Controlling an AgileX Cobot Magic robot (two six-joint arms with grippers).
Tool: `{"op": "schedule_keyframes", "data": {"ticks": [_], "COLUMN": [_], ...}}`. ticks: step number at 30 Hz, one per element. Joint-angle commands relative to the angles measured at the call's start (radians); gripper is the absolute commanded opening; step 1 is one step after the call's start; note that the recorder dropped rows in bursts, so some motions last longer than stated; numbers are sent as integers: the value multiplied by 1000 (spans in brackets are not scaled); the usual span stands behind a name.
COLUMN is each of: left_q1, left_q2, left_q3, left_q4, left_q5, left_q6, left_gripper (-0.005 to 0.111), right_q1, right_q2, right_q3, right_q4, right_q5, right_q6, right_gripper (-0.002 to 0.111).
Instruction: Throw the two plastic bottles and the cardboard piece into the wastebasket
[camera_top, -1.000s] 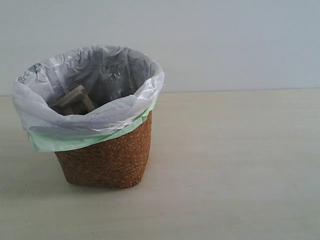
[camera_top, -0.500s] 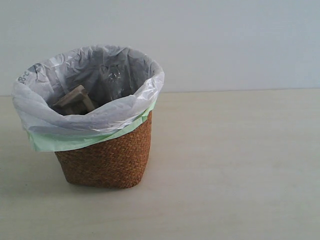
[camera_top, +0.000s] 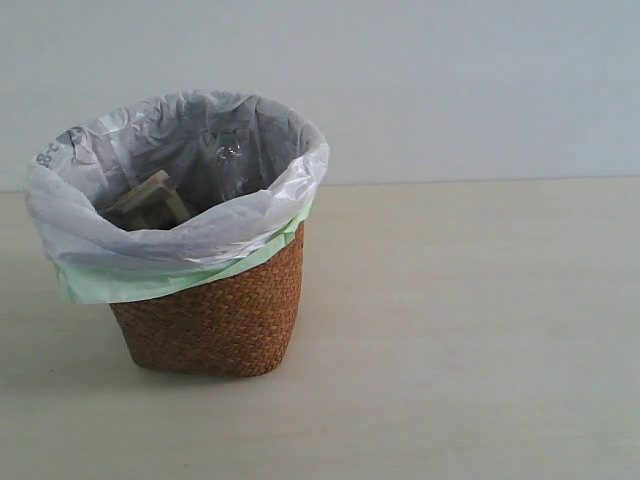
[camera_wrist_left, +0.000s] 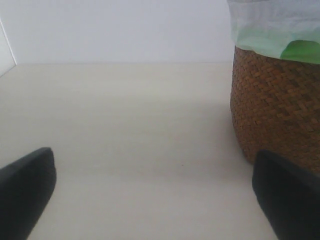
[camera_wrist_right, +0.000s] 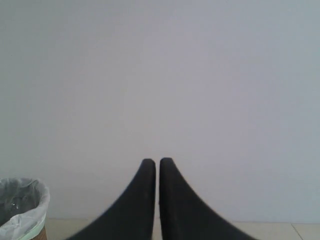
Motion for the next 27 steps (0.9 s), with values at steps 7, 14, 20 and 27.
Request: {"op": "schedule_keyframes", "data": {"ticks": [7, 14, 20, 27], "left_q1": [-7, -7, -7, -7], "left_q2": [-3, -3, -3, -3], "left_q3": [-4, -4, -4, -4], "left_q4": [-2, -2, -2, -2], "left_q5": [-8, -8, -8, -8], "left_q6": [-9, -9, -9, -9], "left_gripper": [108, 108, 108, 108], "right_q1": [-3, -3, -3, -3], "right_q2": [-42, -42, -42, -42], "right_q3": [466, 765, 915, 915], "right_q4": [-9, -9, -9, -9], "right_q5": [-567, -666, -668, -523], "right_q6": [-2, -2, -2, -2], "right_gripper": [0, 0, 0, 0]}}
